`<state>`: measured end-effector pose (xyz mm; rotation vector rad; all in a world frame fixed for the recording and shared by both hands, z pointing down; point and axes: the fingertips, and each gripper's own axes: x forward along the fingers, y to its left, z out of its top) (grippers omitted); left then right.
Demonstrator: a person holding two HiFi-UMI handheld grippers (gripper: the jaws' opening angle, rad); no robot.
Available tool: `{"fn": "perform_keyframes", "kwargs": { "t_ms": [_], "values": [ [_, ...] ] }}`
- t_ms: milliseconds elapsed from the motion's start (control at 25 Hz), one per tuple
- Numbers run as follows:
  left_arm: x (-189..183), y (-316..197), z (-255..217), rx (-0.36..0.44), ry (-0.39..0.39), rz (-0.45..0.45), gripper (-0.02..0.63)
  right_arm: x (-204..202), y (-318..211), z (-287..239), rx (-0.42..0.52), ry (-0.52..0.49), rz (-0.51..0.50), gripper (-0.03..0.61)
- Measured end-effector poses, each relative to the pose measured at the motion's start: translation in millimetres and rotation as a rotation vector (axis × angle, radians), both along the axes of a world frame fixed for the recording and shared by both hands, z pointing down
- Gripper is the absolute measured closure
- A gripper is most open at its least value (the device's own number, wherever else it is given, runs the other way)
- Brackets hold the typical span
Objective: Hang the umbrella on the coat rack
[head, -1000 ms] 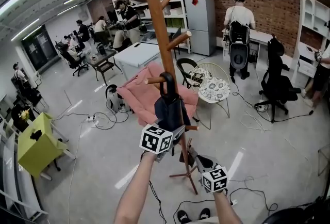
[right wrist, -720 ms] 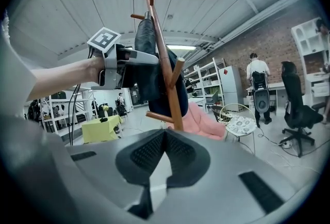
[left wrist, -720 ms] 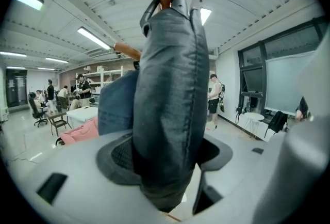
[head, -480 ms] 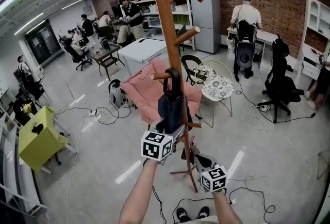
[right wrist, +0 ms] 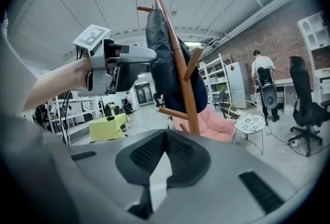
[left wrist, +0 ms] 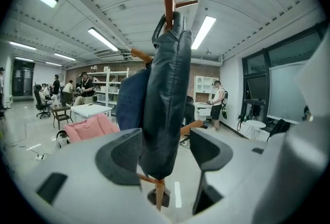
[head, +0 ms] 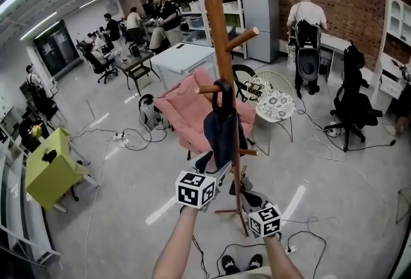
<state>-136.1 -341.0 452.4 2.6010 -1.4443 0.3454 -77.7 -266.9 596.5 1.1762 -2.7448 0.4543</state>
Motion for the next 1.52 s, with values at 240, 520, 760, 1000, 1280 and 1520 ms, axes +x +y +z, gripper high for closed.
{"fn": "perform_keyframes", "kwargs": {
  "t_ms": [240, 520, 760, 1000, 1280, 1520],
  "values": [
    [-8.9, 26.6, 17.0, 0.000, 0.061, -0.040, 0.319, -0.8, 1.1, -1.0, 0.002, 0.000, 0.006, 0.575],
    [-13.7, 59.9, 59.7, -0.023, 0.137, -0.137, 0.321, 11.3, -6.7, -6.6, 0.016, 0.004, 0.029, 0.575],
    [-24.4, 90.8, 71.8, 0.003, 0.083, -0.179, 0.325, 23.6, -7.9, -3.9, 0.010, 0.005, 0.045, 0.575],
    [-33.1, 104.4, 99.4, -0.051, 0.090, -0.214, 0.327, 31.2, -3.7, 1.7, -0.005, -0.002, 0.058, 0.575],
    [-36.0, 109.4, 107.5, -0.045, 0.066, -0.244, 0.338, 34.3, 3.7, 8.5, -0.013, -0.003, 0.053, 0.575],
    [-45.2, 114.2, 114.7, -0.043, 0.067, -0.286, 0.401, 33.8, 5.3, 6.4, -0.010, -0.016, 0.053, 0.575]
  ]
}}
